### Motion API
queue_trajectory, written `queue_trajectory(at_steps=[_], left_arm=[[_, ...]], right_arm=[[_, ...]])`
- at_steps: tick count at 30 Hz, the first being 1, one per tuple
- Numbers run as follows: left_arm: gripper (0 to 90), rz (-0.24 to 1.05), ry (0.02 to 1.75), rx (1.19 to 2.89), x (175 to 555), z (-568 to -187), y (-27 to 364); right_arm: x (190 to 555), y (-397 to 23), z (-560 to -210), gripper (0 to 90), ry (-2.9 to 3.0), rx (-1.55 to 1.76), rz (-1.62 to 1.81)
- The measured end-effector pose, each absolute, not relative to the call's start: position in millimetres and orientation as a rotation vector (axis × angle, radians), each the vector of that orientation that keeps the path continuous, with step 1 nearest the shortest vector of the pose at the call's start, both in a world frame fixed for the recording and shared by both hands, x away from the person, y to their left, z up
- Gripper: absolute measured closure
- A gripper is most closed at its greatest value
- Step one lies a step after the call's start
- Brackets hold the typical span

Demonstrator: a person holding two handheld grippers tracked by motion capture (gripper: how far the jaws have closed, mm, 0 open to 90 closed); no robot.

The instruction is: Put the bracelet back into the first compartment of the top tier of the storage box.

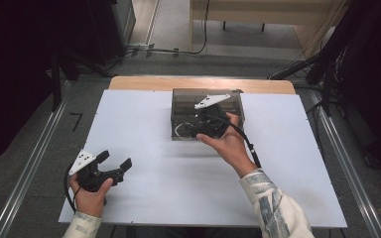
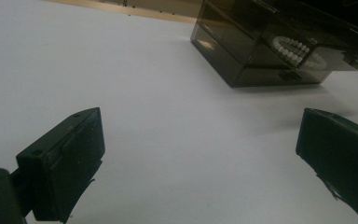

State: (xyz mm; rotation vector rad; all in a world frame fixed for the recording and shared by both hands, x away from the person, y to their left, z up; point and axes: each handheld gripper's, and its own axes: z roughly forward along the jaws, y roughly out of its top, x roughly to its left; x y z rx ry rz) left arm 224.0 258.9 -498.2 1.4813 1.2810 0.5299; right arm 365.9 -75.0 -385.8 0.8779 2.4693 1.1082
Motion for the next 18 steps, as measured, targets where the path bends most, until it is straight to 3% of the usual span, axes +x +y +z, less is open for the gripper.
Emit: queue_trajectory(at_steps=[9,18], left_arm=[[1.7,0.531,1.280,1.481,224,-498,259],[1.7,0.530,1.279,1.483,224,-498,259]], right_arm=[[360,-89,-385,25.1,2.431,0.910,1.118],[351,-108,-384,21.6,2.403,0.936,1.120]])
